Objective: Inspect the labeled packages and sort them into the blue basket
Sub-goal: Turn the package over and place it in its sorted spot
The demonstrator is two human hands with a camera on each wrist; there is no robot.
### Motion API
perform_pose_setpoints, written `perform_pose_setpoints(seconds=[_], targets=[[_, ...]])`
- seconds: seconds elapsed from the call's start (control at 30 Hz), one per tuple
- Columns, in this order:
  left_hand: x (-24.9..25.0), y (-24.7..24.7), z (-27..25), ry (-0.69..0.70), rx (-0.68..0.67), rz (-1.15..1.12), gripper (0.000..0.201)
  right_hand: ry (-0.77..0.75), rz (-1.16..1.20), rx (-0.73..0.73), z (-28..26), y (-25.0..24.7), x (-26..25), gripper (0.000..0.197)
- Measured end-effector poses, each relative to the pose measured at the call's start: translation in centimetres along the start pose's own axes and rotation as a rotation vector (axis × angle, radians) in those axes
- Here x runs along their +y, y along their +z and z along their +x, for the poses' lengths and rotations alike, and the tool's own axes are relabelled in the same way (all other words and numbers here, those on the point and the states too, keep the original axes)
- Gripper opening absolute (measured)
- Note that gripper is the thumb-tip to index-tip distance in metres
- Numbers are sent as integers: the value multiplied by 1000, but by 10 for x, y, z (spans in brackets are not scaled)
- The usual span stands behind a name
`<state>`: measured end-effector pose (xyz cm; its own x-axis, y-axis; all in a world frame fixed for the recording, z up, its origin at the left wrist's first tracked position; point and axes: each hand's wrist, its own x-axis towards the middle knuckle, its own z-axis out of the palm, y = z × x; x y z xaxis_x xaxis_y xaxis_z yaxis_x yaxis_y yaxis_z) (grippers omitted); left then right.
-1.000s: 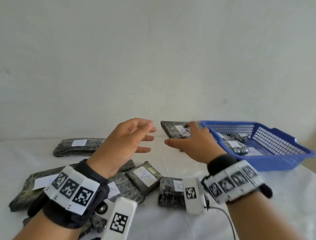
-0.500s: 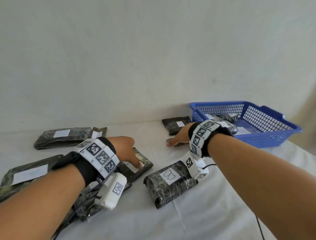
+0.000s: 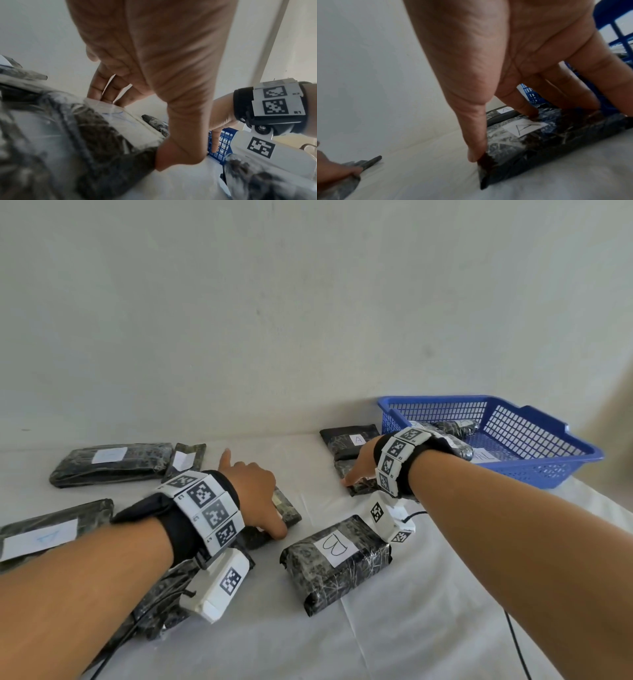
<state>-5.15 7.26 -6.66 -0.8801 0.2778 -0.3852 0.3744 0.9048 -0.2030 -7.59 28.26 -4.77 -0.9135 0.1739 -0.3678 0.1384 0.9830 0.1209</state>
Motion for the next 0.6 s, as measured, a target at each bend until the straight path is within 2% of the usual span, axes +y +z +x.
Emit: perform_pose_setpoints(seconds=[0.17,0.27,0.37,0.43,0.53,0.6], targets=[[-3,-10,-5,49,173,-61,89,27,37,11,9,3,2,82],[-8,-15,-10,133,280,-187,94,15,50,13,2,-2,3,72],[-13,-23,-17,194,387,-222,108,-63,103,194,-12,-21,-2,50],[-15,-31,-25,236,436,-232,113,-194,376,262,-25,-36,-13,48],[-24,-46,-39,289,510,-287,98,-475,968,147,-60,-53,-32,45],[-34,-52,-50,317,563,-342,107,-575,1063,172,-81,-62,-38,36]])
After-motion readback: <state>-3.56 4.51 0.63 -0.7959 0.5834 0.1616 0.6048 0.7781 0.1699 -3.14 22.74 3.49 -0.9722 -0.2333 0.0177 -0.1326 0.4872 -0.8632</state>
